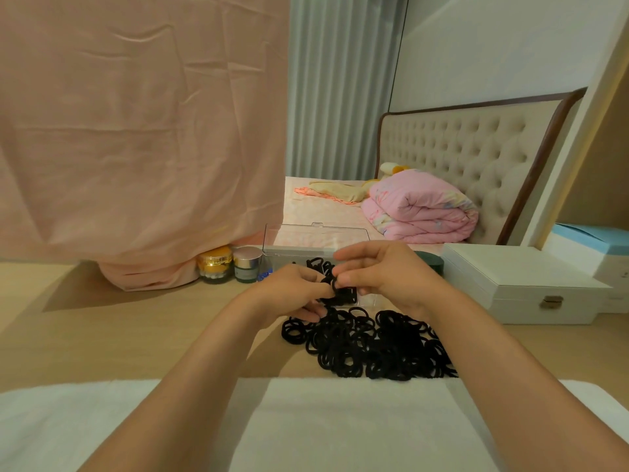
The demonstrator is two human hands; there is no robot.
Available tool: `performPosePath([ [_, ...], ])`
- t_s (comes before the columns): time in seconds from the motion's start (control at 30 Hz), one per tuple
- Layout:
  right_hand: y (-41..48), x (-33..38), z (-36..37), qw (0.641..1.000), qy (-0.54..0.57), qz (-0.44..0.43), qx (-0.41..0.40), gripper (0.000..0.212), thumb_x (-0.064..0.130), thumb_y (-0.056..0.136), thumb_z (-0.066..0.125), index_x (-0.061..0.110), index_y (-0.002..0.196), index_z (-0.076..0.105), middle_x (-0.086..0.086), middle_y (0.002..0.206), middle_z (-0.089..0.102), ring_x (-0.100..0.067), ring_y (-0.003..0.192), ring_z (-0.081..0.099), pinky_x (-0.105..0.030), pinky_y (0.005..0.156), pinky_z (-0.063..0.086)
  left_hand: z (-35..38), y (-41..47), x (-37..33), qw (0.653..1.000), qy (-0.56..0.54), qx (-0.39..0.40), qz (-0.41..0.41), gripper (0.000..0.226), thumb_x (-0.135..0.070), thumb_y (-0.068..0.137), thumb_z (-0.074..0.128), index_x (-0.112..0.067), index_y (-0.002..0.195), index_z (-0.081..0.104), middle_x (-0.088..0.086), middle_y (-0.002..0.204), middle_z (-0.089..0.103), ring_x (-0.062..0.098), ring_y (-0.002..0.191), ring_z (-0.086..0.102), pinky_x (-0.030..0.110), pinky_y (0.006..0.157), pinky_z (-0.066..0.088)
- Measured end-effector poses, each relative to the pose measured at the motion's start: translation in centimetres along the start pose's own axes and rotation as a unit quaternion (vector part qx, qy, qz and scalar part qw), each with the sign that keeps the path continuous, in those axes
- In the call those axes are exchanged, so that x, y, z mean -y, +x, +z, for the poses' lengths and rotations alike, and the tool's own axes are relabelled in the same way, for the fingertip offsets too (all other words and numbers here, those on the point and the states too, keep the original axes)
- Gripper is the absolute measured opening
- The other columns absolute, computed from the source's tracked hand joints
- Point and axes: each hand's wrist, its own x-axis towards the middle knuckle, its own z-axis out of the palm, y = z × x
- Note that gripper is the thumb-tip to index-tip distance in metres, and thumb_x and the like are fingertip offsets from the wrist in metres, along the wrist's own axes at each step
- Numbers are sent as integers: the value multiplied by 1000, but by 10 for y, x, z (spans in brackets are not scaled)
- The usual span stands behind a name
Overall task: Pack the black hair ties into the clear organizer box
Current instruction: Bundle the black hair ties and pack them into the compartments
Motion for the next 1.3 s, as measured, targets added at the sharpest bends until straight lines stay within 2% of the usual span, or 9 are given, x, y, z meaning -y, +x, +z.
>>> performPosePath([
  [0.3, 7, -16, 12, 988, -86, -66, -114, 24, 2, 79, 84, 25, 83, 78, 2, 78, 79, -8, 79, 75, -25, 80, 59, -2, -9, -7, 975, -206, 89, -2, 18, -18, 99, 59, -3, 104, 68, 12, 90, 69, 24, 89, 71, 36, 85, 62],
  [0.4, 7, -16, 16, 988, -71, -73, -115, 20, 2, 80, 83, 20, 87, 79, 3, 79, 78, -1, 72, 72, -14, 68, 55, -2, -8, -6, 983, -160, 86, 0, 31, -27, 94, 68, -5, 115, 70, 11, 92, 73, 22, 91, 73, 32, 83, 62],
  [0.53, 6, -20, 18, 995, -35, -28, -89, 19, 4, 83, 81, 20, 93, 79, 7, 83, 77, 3, 71, 69, -11, 57, 50, -8, -8, -2, 995, -82, 53, -17, 18, -15, 94, 68, -3, 108, 72, 13, 87, 74, 17, 79, 72, 27, 77, 63],
  [0.63, 5, -19, 8, 991, -122, -30, -51, 19, 10, 85, 80, 24, 98, 78, 9, 93, 76, 13, 67, 63, -4, 60, 45, -19, -9, -2, 1000, 15, 1, -17, 16, -18, 94, 69, -7, 104, 73, 8, 84, 77, 17, 78, 74, 31, 80, 62],
  [0.77, -1, -10, 5, 935, -343, -36, 82, 12, 28, 92, 72, 35, 98, 80, 22, 91, 72, 15, 76, 62, -8, 68, 46, -27, -10, -4, 992, 112, -52, -10, 9, -20, 91, 73, -13, 85, 72, 4, 76, 77, 17, 78, 76, 36, 83, 63],
  [0.83, -2, -12, 18, 912, -402, -30, 78, 20, 47, 92, 66, 36, 101, 79, 20, 91, 73, 4, 81, 66, -22, 75, 55, -29, -9, -4, 988, 141, -69, -10, 14, -19, 91, 73, -14, 78, 69, 5, 71, 76, 18, 75, 76, 38, 81, 63],
  [0.97, 0, -23, 41, 801, -588, -11, 108, 42, 65, 85, 63, 32, 107, 76, 12, 89, 71, -10, 82, 64, -32, 71, 56, -31, -7, -4, 977, 187, -101, -3, 15, -18, 90, 74, -14, 77, 68, 5, 69, 75, 16, 68, 75, 35, 75, 64],
  [1.13, 6, -29, 33, 859, -502, 5, 103, 19, 38, 87, 75, 19, 90, 77, 0, 94, 75, -22, 86, 69, -42, 84, 60, -31, -7, -3, 975, 200, -102, -3, 15, -19, 90, 74, -14, 78, 67, 6, 71, 75, 15, 67, 74, 35, 75, 64],
  [1.3, 2, -10, 12, 950, -305, -3, 61, 11, 34, 86, 79, 24, 92, 79, -1, 86, 78, -17, 82, 73, -32, 77, 57, -30, -6, -2, 980, 183, -73, -4, 13, -24, 89, 75, -15, 99, 74, 4, 84, 78, 15, 75, 76, 36, 79, 64],
])
